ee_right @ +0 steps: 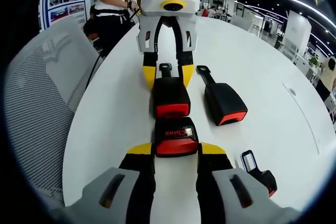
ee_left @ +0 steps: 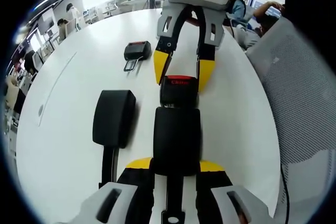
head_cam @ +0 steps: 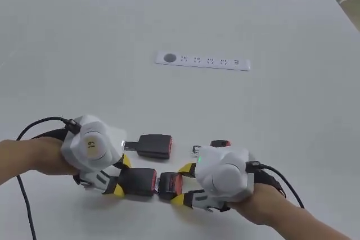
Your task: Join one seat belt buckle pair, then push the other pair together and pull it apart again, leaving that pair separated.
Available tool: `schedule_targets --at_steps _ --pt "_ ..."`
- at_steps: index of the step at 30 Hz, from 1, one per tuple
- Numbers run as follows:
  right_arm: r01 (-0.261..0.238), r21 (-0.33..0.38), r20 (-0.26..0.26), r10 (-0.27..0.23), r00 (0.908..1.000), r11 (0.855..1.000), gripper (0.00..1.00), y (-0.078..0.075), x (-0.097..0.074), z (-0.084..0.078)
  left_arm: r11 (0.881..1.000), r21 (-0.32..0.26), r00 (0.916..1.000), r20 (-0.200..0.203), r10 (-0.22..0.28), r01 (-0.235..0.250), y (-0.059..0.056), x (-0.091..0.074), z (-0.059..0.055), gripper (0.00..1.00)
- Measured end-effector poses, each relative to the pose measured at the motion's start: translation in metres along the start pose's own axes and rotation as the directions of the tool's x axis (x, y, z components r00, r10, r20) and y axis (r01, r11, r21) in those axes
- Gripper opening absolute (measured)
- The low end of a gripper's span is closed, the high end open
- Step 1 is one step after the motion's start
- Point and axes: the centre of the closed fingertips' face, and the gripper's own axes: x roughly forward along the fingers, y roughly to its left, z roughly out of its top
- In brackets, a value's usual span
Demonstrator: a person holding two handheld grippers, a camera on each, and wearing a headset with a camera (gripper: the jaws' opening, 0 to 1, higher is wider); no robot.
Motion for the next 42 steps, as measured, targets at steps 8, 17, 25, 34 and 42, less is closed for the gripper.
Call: schedule_targets --at_steps 8,17,25,34,42 --pt "-0.011 0.024 0.003 0.011 0.9999 1.0 0.27 0.001 -0.001 0.0 1.0 0.021 0.9999 -0.015 0.003 -0.003 0.0 0.0 -0.002 0.3" --pt "-0.001 -0.01 0.002 0.001 1.0 1.0 0.29 -0.002 0.002 -0.001 1.0 0.024 0.9999 -0.012 0.001 -0.001 0.001 0.001 0.0 0.31" --pt "-0.016 -0.002 -0.008 0.016 0.9998 1.0 0.31 -0.001 0.002 -0.001 1.0 0.019 0.9999 -0.014 0.001 0.0 0.001 0.001 0.0 0.32" --pt "-0.011 -0.002 -0.018 0.011 0.9998 1.0 0.38 -0.005 -0.004 0.0 0.999 -0.032 0.9998 -0.007 0.019 -0.02 0.005 -0.003 -0.002 0.36" --pt "-0.006 -0.016 -0.017 0.006 0.9998 1.0 0.44 -0.003 -0.015 0.003 0.996 -0.074 0.9985 0.027 0.047 -0.045 0.008 -0.012 0.008 0.4"
